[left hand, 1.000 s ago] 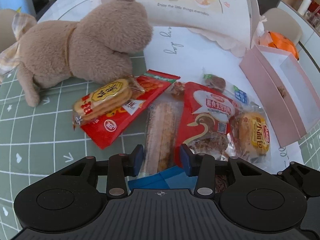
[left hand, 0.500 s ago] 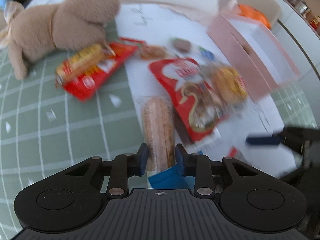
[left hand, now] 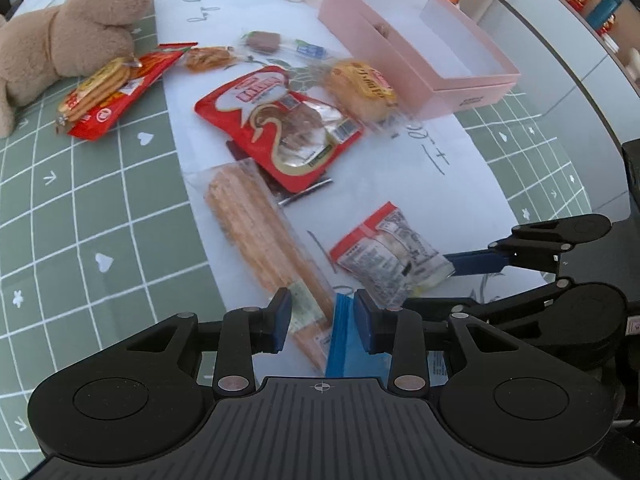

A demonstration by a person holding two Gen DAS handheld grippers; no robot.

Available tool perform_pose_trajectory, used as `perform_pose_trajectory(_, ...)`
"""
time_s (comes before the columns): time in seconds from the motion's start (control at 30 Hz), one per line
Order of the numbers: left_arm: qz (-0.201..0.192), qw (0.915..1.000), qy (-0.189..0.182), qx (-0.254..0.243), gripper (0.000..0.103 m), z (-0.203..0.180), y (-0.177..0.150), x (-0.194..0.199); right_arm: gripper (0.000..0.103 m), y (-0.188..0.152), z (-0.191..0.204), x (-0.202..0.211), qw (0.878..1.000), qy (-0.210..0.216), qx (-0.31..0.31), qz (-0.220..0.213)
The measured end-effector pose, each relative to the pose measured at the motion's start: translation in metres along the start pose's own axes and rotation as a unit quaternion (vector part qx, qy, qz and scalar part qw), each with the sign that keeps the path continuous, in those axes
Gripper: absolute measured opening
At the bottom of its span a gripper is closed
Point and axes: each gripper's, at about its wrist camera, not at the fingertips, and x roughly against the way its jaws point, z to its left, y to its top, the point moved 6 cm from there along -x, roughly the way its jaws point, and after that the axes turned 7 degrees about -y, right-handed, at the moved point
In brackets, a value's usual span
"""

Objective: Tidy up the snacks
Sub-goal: 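Grasp the long wafer stick with the left tool while the right tool grasps two white-red packets, then lift the wafer stick with the left tool while the right tool lifts the packets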

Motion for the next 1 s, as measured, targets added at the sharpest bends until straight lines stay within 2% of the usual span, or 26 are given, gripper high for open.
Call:
perform_pose_trajectory(0.1,-0.002,1.0000,0.007,0.006,0.038,0.000,0.000,0.000,0.053,0.003,0.003,0.004,1.000,-0.012,0.003,-0.023)
perform_pose_trajectory(0.13,-0.002,0.9999,0.012,0.006,0.038,0.000,0.000,0.000,0.056,0.006,0.002,0.006,0.999,-0.023,0.003,-0.032)
perform_pose_trajectory(0.2,0.001,0.9997,0.025,0.008,0.036,0.002,-0.001,-0.001,0.069,0.013,0.002,0.002,0.998,-0.037,0.002,-0.045)
perform_pose_trajectory(0.23,0.003,0.9995,0.030,0.010,0.037,0.003,-0.002,-0.002,0.072,0.015,0.002,-0.001,0.998,-0.040,0.000,-0.048)
perform_pose_trajectory(0.3,0.007,0.9990,0.039,0.018,0.039,0.007,-0.003,-0.004,0.072,0.019,0.003,-0.012,0.998,-0.042,-0.006,-0.037)
perform_pose_trajectory(0.33,0.009,0.9989,0.041,0.023,0.041,0.010,-0.003,-0.005,0.071,0.019,0.004,-0.014,0.998,-0.044,-0.006,-0.039)
perform_pose_trajectory(0.37,0.010,0.9987,0.042,0.028,0.044,0.013,-0.004,-0.006,0.062,0.019,0.007,-0.014,0.998,-0.044,0.001,-0.042)
perform_pose_trajectory(0.43,0.010,0.9986,0.041,0.031,0.046,0.014,-0.004,-0.008,0.050,0.018,0.011,-0.011,0.999,-0.032,0.006,-0.039)
perform_pose_trajectory(0.53,0.004,0.9987,0.047,0.018,0.047,0.012,-0.002,-0.012,0.043,0.013,0.006,-0.006,0.999,-0.041,0.008,-0.034)
perform_pose_trajectory(0.63,0.000,0.9989,0.047,0.009,0.046,0.008,-0.003,-0.014,0.041,0.001,-0.007,0.001,0.999,-0.045,-0.003,-0.028)
perform_pose_trajectory(0.77,0.009,0.9999,0.010,-0.006,0.044,-0.007,-0.006,-0.018,0.042,-0.012,-0.024,0.011,0.998,-0.060,-0.019,-0.024)
perform_pose_trajectory(0.83,0.010,0.9999,0.006,-0.012,0.045,-0.013,-0.006,-0.022,0.042,-0.016,-0.026,0.014,0.997,-0.071,-0.017,-0.031)
perform_pose_trajectory(0.9,0.008,0.9999,0.012,-0.006,0.045,-0.012,-0.005,-0.024,0.048,-0.017,-0.025,0.013,0.996,-0.080,-0.015,-0.036)
perform_pose_trajectory(0.97,0.009,0.9998,0.014,0.007,0.046,-0.005,-0.005,-0.027,0.066,-0.015,-0.020,0.009,0.996,-0.079,-0.011,-0.040)
perform_pose_trajectory(1.0,0.007,0.9997,0.017,0.013,0.046,-0.002,-0.004,-0.027,0.069,-0.013,-0.017,0.005,0.996,-0.077,-0.011,-0.041)
